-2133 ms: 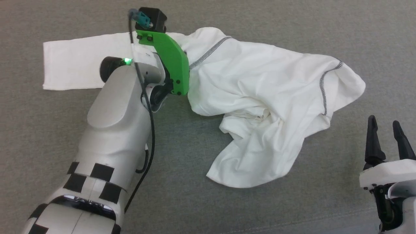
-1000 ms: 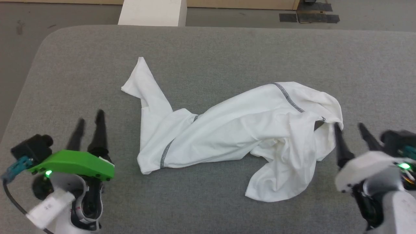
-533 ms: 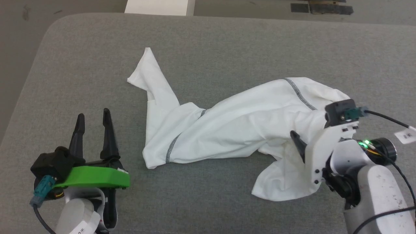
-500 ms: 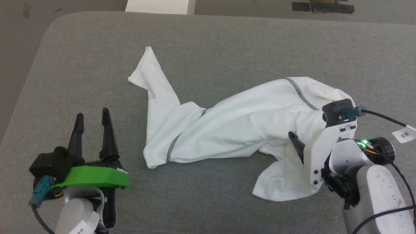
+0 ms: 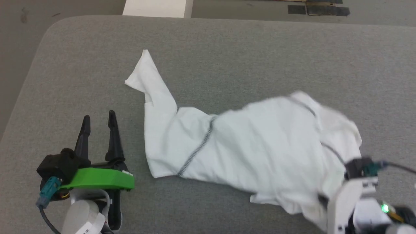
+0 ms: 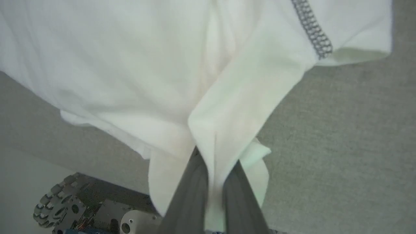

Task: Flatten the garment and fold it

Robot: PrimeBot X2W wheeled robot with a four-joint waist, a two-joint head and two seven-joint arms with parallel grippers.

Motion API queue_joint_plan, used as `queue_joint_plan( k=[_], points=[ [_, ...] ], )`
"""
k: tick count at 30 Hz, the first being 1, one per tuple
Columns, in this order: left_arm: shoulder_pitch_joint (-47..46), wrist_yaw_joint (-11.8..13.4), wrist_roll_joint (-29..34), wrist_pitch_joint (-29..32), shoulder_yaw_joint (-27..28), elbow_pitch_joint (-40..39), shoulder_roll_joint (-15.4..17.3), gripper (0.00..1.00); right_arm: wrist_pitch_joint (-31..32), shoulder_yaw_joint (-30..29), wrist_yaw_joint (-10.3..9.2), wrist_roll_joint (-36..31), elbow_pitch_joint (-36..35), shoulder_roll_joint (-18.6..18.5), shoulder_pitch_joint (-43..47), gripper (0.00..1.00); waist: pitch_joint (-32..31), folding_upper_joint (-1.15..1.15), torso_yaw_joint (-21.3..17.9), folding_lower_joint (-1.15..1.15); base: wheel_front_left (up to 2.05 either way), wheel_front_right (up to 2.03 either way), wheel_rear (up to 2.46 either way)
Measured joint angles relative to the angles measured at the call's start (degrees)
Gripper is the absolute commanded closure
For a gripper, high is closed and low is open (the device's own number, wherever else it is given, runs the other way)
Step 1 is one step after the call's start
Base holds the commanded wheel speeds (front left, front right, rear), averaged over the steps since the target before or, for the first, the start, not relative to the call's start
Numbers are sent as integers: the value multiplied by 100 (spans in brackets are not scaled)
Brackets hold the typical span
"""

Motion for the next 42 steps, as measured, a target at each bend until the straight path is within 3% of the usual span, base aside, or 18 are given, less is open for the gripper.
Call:
queue_joint_plan(
  k=[4,7,9,16,23,26,33,40,41,42],
  points=[
    [-10,-47,8,-1,-44,170,-13,0,327,-174,0,178,-56,4,548,100,2,0,-98,0,0,0,0],
    [-53,-78,8,-1,-97,325,-25,0,232,-231,0,249,-27,14,574,100,25,0,-161,0,0,0,0],
    [-75,-97,8,-2,-105,408,-30,0,-125,-248,0,327,13,14,508,0,34,0,-196,0,0,0,0],
    [-87,-129,4,-4,-130,614,-41,0,-888,-878,0,1027,-201,21,383,0,-65,0,-238,0,0,0,0],
    [-88,-148,-3,-4,-176,694,-44,0,-1160,-1444,0,611,-798,9,163,0,-83,0,-281,0,0,0,0],
    [-96,-152,-2,-4,-205,701,-46,0,-1056,-1138,0,302,-764,-49,-319,0,-26,0,-313,0,0,0,0],
    [-324,-197,-2,-4,-352,701,-53,0,-780,-240,0,-200,279,-839,-1544,0,211,0,-273,0,0,0,0],
    [-400,-204,-2,-4,-371,719,-57,0,-502,509,0,-145,1093,-1257,-2003,0,410,0,-78,1,0,0,0],
    [-400,-204,-2,-4,-366,723,-56,0,-468,543,0,-118,1152,-1281,-2019,68,424,0,-59,1,0,0,0],
    [-400,-204,-2,-4,-359,728,-56,0,-463,570,0,-70,1195,-1300,-2033,89,438,0,-37,1,0,0,0]
  ],
)
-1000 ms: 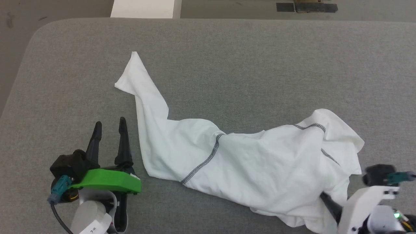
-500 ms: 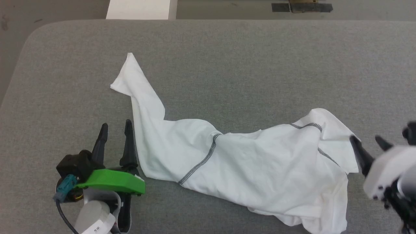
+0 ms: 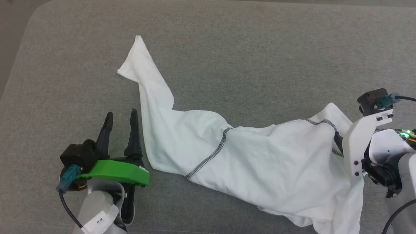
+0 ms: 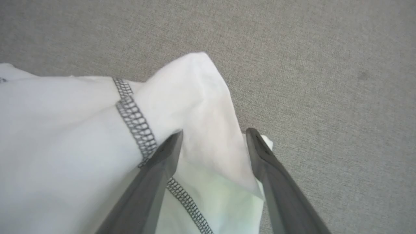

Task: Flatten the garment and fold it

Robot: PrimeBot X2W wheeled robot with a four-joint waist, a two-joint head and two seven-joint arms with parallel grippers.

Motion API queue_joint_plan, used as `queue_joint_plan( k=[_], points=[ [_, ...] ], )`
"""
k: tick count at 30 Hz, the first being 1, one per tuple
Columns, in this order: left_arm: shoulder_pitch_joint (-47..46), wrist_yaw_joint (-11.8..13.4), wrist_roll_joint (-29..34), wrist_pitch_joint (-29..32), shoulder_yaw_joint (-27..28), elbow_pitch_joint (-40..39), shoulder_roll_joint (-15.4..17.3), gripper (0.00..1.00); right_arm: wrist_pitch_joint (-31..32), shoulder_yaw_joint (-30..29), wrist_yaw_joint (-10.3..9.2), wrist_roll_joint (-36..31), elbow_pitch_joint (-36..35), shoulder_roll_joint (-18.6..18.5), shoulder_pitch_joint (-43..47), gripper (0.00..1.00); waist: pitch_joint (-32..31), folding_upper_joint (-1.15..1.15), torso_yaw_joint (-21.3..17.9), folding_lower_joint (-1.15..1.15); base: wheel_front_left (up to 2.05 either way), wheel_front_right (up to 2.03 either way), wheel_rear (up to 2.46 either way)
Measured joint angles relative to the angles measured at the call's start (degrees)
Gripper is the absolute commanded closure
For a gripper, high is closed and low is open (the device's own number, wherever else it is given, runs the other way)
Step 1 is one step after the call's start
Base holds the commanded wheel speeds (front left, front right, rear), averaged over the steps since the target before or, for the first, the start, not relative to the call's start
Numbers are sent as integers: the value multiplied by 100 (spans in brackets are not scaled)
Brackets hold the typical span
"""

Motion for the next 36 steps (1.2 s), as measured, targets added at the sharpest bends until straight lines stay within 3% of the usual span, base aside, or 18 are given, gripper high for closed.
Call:
queue_joint_plan(
  k=[1,10,17,23,29,30,36],
  points=[
    [1,-1,0,0,2,8,0,0,-9,15,0,32,25,-14,-21,100,8,0,16,0,0,0,0],
    [-7,-42,0,0,-2,21,-1,0,-219,-107,0,51,277,-243,-627,100,91,0,-23,0,0,0,0],
    [-261,-52,2,0,-137,19,-7,0,-732,-1149,0,-927,872,-318,-1917,100,364,0,23,0,0,0,0],
    [-305,-75,1,0,-136,73,-7,0,-594,-1172,0,-1146,1515,-124,-1500,100,444,0,178,0,0,0,0],
    [-292,-78,-2,0,-123,166,-7,0,-406,-1138,-7,-722,1733,41,-929,100,330,0,216,0,0,0,0],
    [-293,-78,-4,0,-125,179,-7,0,-491,-1151,-7,-676,1697,41,-893,0,305,0,213,0,0,0,0],
    [-255,-78,-9,0,-149,278,-8,0,-1642,-1847,-1,-300,1038,448,-441,0,51,0,191,0,0,0,0]
  ],
)
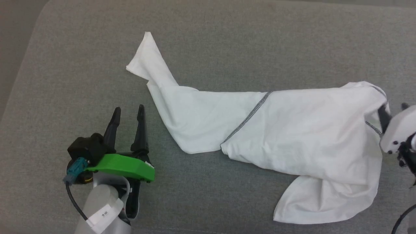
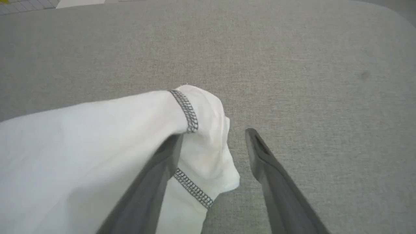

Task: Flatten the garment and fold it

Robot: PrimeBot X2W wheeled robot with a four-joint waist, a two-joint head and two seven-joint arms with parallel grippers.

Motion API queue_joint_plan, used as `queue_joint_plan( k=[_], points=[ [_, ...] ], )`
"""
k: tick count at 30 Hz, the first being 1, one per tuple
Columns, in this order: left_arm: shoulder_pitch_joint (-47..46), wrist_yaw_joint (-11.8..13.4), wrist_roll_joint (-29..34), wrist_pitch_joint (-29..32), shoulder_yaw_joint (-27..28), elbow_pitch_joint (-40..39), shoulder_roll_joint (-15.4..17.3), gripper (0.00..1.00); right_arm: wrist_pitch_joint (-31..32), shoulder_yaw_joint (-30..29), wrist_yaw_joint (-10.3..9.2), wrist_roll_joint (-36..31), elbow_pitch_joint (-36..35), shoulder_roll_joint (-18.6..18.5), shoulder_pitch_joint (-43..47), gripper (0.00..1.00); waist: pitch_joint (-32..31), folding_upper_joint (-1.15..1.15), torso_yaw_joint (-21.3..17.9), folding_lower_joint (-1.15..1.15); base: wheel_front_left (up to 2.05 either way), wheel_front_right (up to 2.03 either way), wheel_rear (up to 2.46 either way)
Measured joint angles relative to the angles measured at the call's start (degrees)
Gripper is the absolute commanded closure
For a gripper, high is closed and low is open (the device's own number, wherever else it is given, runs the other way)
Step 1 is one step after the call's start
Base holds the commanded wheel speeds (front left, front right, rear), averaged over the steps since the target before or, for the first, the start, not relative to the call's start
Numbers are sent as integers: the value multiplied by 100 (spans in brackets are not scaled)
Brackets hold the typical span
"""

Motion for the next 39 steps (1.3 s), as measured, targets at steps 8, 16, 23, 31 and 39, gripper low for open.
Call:
queue_joint_plan(
  k=[8,16,23,31,39],
  points=[
    [101,0,-79,80,-149,97,1,0,-1177,-648,0,199,-1313,714,996,0,-359,0,-98,-1,0,0,0],
    [-1187,-57,-54,1569,-889,476,70,0,-1238,-683,0,423,-1803,856,1527,0,-430,0,-345,-1,0,0,0],
    [-2994,-73,23,3763,-1785,1569,144,0,-1229,-378,0,668,-1893,867,1518,0,-221,0,-556,-1,0,0,0],
    [-3346,73,594,5542,-2418,2602,580,0,-1326,-283,0,723,-1773,868,1482,0,90,0,-894,0,0,0,0],
    [-3453,53,391,5939,-2457,2689,564,100,-1393,-342,0,723,-1686,867,1485,0,239,0,-966,-1,0,0,0]
  ],
)
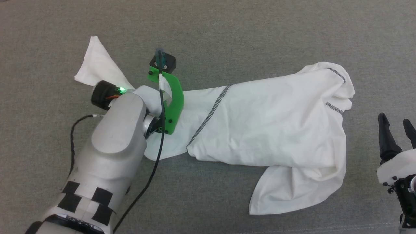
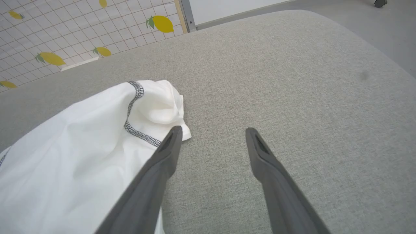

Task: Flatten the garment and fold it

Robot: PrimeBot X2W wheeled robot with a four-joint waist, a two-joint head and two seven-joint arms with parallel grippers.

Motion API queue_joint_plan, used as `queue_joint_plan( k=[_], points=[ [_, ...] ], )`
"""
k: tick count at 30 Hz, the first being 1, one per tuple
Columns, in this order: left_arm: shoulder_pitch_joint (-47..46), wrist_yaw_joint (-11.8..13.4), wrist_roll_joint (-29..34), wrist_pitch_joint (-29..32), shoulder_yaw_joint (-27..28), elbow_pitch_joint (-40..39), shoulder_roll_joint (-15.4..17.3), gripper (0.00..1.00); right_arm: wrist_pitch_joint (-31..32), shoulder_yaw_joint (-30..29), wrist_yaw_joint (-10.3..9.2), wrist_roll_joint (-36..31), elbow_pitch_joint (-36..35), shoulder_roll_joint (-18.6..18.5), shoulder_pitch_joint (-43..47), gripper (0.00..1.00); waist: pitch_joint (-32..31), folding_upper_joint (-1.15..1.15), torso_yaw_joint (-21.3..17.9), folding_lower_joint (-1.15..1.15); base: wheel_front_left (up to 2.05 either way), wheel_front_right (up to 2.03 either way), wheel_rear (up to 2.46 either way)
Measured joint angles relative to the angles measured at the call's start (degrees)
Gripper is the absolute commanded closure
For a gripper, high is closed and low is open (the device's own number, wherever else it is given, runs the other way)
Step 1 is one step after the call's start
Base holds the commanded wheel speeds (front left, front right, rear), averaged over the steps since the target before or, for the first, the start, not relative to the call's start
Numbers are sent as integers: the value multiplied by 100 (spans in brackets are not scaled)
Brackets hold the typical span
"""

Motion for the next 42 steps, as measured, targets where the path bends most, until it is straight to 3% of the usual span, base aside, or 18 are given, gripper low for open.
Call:
queue_joint_plan(
  k=[4,13,18,23,28,29,30,38,42],
  points=[
    [64,-11,-274,-523,229,-105,-125,100,-24,-34,0,-21,10,0,-1,0,-9,0,126,0,0,0,0],
    [-91,590,-1032,-2230,1536,-565,-34,100,29,53,0,-146,7,2,-4,0,-164,0,512,0,0,0,0],
    [276,583,-1148,-2343,1615,-683,153,100,71,87,0,-163,-15,1,-5,0,-262,0,686,0,0,0,0],
    [1332,441,-1256,-2184,1458,-655,86,100,97,96,0,-162,-16,4,-1,0,-326,0,808,0,0,0,0],
    [1733,393,-1486,-2118,1437,-727,-3,100,113,88,0,-162,-12,4,8,0,-394,0,877,0,0,0,0],
    [1777,393,-1566,-2143,1492,-764,-26,78,114,85,0,-162,-13,4,10,0,-407,0,892,0,0,0,0],
    [1931,394,-1837,-2258,1717,-956,-140,0,121,104,0,-162,-12,4,20,0,-455,0,911,0,0,0,0],
    [1830,506,-2017,-2250,2040,-2315,127,0,120,149,0,-133,1,4,36,0,-464,0,805,0,0,0,0],
    [1273,483,-1548,-1941,1596,-2671,328,0,118,180,0,-105,10,4,36,0,-369,0,707,0,0,0,0]
  ],
)
